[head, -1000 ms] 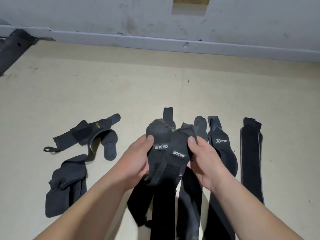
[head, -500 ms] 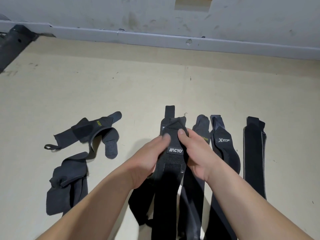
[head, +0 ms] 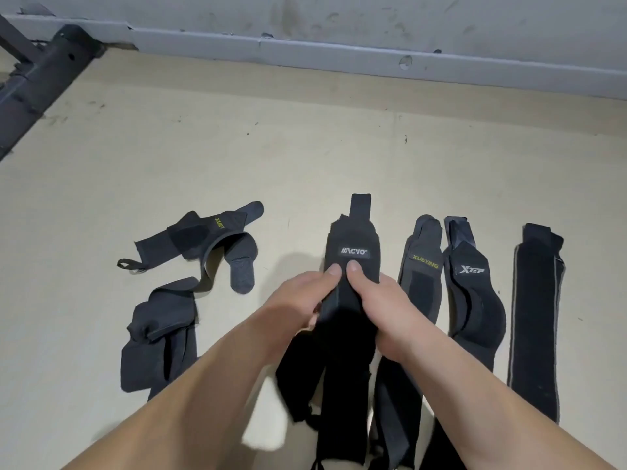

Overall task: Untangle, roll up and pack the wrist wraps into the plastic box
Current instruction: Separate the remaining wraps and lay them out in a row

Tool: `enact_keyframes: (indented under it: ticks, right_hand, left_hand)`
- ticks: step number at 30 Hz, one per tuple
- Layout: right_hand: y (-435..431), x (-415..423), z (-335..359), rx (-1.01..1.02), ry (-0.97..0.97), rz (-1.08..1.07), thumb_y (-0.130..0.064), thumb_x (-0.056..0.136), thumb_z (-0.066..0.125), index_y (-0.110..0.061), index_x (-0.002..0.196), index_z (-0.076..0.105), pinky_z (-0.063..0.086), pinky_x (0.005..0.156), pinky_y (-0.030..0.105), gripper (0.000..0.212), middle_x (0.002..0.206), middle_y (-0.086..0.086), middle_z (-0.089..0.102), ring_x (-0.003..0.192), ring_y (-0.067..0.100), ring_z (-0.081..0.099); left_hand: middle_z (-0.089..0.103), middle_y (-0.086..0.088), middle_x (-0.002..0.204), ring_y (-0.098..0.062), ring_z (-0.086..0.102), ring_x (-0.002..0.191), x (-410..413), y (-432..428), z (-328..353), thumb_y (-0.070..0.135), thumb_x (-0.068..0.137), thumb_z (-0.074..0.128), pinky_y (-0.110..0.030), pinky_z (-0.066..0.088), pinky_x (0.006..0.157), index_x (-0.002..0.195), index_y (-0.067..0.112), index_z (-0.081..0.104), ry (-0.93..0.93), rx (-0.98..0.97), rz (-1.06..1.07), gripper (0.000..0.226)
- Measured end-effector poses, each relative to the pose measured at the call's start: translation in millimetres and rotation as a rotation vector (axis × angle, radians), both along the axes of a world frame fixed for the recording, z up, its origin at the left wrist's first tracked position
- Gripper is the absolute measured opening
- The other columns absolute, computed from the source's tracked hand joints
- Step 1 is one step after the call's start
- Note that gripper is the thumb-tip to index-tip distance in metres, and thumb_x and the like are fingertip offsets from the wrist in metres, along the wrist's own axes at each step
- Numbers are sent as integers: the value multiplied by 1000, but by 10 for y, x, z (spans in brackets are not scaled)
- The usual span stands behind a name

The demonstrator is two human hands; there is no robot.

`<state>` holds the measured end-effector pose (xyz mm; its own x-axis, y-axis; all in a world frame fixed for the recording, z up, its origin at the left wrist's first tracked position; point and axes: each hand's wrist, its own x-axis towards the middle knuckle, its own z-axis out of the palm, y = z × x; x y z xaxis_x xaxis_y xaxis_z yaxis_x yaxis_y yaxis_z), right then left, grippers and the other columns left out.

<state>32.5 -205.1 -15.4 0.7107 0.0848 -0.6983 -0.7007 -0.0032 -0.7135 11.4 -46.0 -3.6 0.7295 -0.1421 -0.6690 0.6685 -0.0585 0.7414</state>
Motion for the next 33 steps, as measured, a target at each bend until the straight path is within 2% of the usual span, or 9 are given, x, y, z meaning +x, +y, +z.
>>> enact_keyframes:
  ticks: [4, 8, 13, 18, 20, 24, 26, 29, 33]
  right_hand:
    - [276, 364, -60, -56, -33, -93, -51, 104, 57, -27, 123, 67, 57, 102, 46, 32, 119, 1, 75, 111, 24, 72]
    - [656, 785, -33, -47, -42, -41, -65, 97, 55, -29, 151, 48, 48, 113, 48, 66, 145, -6, 58, 134, 24, 56]
    - [883, 1450, -58, -50, -186, 38, -57, 102, 56, -30, 132, 62, 59, 89, 33, 41, 123, -7, 72, 114, 17, 70]
    - [829, 1464, -542, -639, -125, 139, -67, 92, 52, -29, 166, 18, 36, 117, 51, 90, 166, 6, 23, 147, 34, 35]
    - [838, 1233, -701, -783, -235, 271, -44, 100, 55, -24, 165, 18, 30, 116, 47, 78, 167, 9, 16, 150, 35, 25]
    - [935, 715, -935, -824, -396, 694, -26, 100, 53, -20, 127, 69, 44, 102, 38, 32, 139, 3, 49, 139, 28, 39]
    - [996, 449, -992, -955, -362, 836, -26, 97, 53, -21, 118, 68, 45, 94, 39, 26, 139, 3, 46, 138, 27, 36]
    - [999, 219, -998, -881, -231, 966, -28, 95, 51, -29, 113, 63, 41, 108, 48, 22, 171, -5, 10, 160, 25, -3]
    - [891, 295, -991, -803, -237, 1034, -28, 96, 47, -28, 112, 59, 37, 116, 55, 19, 173, -7, 9, 162, 27, -9]
  left_hand:
    - [81, -2, 114, -23, 77, 109, -267, 96, -274, 47, 75, 90, -44, 55, 107, 119, 24, 78, 124, -18, -184, 51]
    - [81, 5, 114, -16, 76, 110, -304, 356, -444, 26, 78, 92, -40, 55, 107, 120, 28, 76, 196, 43, -299, 45]
    - [82, -3, 107, -23, 79, 103, -419, 662, -589, 24, 89, 83, -43, 59, 101, 116, 21, 77, 326, 62, -125, 28]
    - [82, -2, 104, -20, 79, 97, -428, 487, -841, 24, 92, 80, -36, 62, 93, 113, 20, 72, 330, 125, -1, 23]
    - [77, -2, 103, -17, 75, 93, -423, 398, -1029, 21, 92, 78, -31, 61, 85, 107, 22, 65, 302, 326, 65, 20]
    - [72, -2, 106, -17, 69, 95, -428, 343, -1213, 13, 101, 61, -31, 57, 85, 118, 19, 60, 238, 393, 64, 19]
    - [70, -1, 113, -15, 66, 97, -466, 375, -1152, 22, 100, 63, -29, 55, 81, 125, 17, 56, 245, 384, 33, 26]
    - [68, -4, 118, -17, 62, 97, -638, 474, -1054, 33, 95, 68, -27, 48, 76, 124, 14, 58, 313, 547, -325, 36]
    - [74, -22, 101, -38, 73, 89, -930, 544, -965, 34, 108, 50, -52, 61, 90, 127, 3, 60, 556, 355, -431, 38]
